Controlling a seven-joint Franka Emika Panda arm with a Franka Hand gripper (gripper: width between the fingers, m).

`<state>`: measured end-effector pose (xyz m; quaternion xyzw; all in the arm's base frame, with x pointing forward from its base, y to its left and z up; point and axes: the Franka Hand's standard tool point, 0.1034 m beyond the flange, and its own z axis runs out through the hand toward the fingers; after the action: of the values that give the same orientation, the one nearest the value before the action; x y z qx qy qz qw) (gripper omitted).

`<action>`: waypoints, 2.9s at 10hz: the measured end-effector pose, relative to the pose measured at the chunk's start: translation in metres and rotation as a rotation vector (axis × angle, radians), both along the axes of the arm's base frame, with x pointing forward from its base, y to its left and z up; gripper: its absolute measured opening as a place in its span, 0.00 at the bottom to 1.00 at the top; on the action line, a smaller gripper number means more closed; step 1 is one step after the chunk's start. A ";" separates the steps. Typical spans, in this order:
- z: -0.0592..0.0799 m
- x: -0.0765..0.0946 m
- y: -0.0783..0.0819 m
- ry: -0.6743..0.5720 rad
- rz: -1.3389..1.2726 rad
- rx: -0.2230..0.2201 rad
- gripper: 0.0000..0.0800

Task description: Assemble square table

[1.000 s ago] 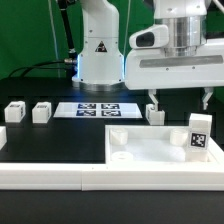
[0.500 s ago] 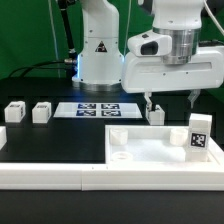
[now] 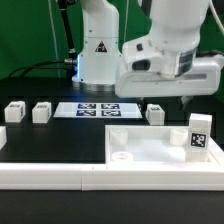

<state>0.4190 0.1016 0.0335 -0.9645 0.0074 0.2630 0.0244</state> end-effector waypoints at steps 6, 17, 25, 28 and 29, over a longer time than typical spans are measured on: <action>-0.007 -0.008 -0.005 0.332 -0.021 -0.007 0.81; -0.025 -0.035 -0.001 0.405 -0.104 -0.072 0.48; -0.002 -0.019 -0.019 0.409 -0.081 -0.049 0.36; 0.067 0.024 -0.059 0.297 -0.033 -0.011 0.36; 0.084 0.027 -0.067 0.288 -0.039 -0.012 0.36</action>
Offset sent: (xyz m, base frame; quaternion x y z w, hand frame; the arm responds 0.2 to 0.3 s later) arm 0.0000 0.0000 0.0000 0.0000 -0.1938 0.0000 0.9810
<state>0.4458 0.0349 0.1175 -0.9166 0.0312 0.3980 0.0223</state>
